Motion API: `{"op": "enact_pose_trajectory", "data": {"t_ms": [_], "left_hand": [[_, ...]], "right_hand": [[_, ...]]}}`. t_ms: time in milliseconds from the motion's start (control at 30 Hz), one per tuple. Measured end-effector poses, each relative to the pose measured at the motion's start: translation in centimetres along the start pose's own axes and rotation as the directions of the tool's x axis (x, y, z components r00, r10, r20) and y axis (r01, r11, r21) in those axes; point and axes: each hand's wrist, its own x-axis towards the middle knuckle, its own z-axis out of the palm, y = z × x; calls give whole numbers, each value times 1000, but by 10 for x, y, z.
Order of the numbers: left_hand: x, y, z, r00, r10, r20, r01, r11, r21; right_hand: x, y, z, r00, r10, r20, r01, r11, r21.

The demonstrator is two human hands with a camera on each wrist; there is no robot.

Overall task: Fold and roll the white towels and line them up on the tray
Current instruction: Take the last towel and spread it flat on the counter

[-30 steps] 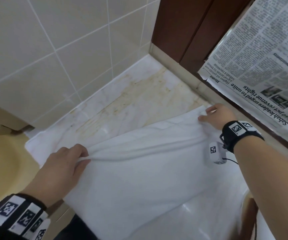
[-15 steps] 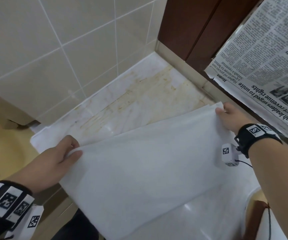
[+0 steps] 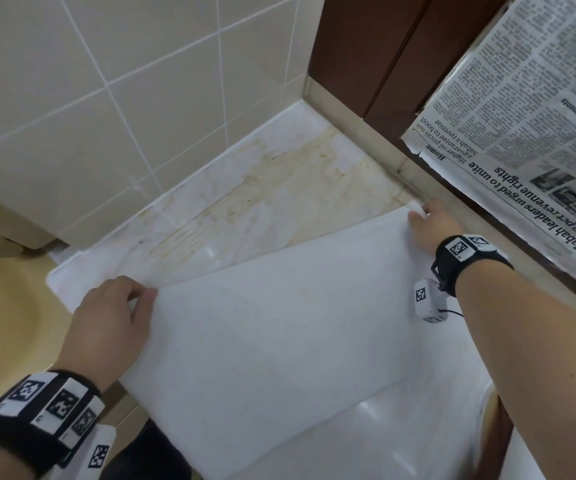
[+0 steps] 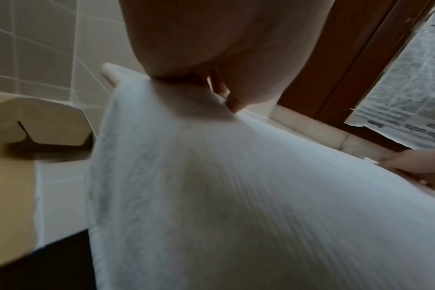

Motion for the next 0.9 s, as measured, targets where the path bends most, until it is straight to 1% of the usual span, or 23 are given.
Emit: {"op": "enact_pose_trajectory", "data": {"t_ms": [67,100,133,167,200,233,267,300,333,367,400,433,467,533,667,733,800,833,900], "left_hand": [[-5,7,4,997,32,-70,-24,994,109],[-9,12,6,993,81,-90,-66,986,155],[-12,17,8,983,158,-89,-141,974,176],[-14,20,10,964,261,-56,-248,952,179],[-15,22,13,931,366,14,-362,915,180],[-14,22,17,884,455,102,-467,865,186],[-13,21,22,835,516,193,-548,814,192],[-11,19,26,792,549,266,-602,774,194],[-10,17,29,765,562,315,-631,752,191],[-9,16,32,753,563,342,-642,743,190],[-8,15,33,746,561,357,-647,738,193],[-9,14,33,741,562,367,-652,733,195],[-9,14,33,735,566,373,-660,725,198],[-12,14,32,717,576,392,-679,704,209],[-22,26,39,683,593,427,-714,664,220],[-28,36,47,678,603,420,-721,656,222],[-34,45,56,691,599,404,-711,664,232],[-36,48,60,701,595,393,-703,669,241],[-39,50,63,716,588,376,-690,680,250]], "right_hand": [[-7,-7,-1,999,31,-13,-31,999,-17],[-11,-11,-2,998,40,-41,-41,999,-33],[-18,-14,-3,995,40,-88,-45,998,-49],[-30,-18,-2,990,32,-140,-39,998,-46],[-47,-22,1,982,15,-187,-19,1000,-16],[-71,-26,7,977,-6,-212,12,1000,27],[-99,-31,16,981,-27,-194,40,997,61],[-133,-35,28,992,-43,-122,52,996,75],[-166,-37,43,999,-49,4,49,997,68],[-195,-36,59,987,-46,155,41,999,35],[-215,-33,75,962,-35,272,40,999,-14],[-226,-29,87,942,-27,335,52,997,-65],[-227,-24,94,934,-32,355,77,991,-112],[-203,-13,90,937,-62,345,123,980,-157],[-118,0,43,931,-139,338,209,961,-181],[-90,9,22,927,-150,343,225,956,-188],[-82,12,14,938,-126,323,186,969,-161],[-87,8,15,950,-105,294,152,978,-141],[-119,-5,34,972,-93,217,114,990,-87]]}}
